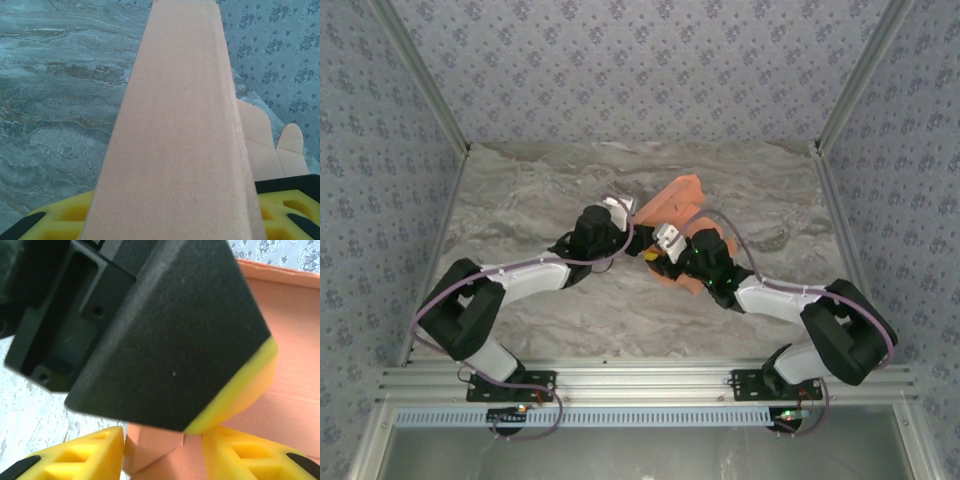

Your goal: Fold the paper box

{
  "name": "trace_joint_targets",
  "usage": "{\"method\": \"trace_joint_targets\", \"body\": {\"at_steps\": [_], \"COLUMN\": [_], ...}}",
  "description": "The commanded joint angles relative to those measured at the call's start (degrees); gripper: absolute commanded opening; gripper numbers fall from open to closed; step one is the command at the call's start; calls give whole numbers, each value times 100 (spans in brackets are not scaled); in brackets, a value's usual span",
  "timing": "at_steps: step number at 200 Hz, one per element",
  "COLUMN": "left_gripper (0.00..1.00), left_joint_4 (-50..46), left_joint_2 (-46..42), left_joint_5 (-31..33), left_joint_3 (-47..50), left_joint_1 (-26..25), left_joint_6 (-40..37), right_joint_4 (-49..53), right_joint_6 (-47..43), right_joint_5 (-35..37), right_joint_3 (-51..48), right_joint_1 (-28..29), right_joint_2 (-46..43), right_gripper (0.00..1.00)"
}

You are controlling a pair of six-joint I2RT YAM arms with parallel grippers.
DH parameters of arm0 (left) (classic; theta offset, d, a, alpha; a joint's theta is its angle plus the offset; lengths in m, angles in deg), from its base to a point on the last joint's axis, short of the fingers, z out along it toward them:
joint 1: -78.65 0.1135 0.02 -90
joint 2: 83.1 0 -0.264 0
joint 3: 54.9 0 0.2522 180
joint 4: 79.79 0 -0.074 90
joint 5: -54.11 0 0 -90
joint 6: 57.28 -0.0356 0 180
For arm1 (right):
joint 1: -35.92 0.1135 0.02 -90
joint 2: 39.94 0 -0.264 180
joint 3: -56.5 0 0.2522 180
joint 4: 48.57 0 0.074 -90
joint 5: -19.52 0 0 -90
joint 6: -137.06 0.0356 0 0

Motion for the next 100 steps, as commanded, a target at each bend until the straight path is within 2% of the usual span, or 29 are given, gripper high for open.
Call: {"method": "trace_joint_targets", "body": {"at_steps": [1,54,100], "left_gripper": [34,34,34], "left_joint_4": [213,422,418], "left_joint_2": [131,240,256], "left_joint_5": [77,154,140], "left_joint_3": [-271,-258,-281], "left_joint_1": [-94,-162,-159], "left_joint_6": [250,535,663], "right_joint_4": [-256,-261,-534], "right_joint_6": [298,314,411], "right_joint_5": [145,264,432], "right_joint_3": [180,328,193], "right_joint_1": [31,174,154], "right_joint_2": [151,340,385], "right_gripper": [45,41,26]}}
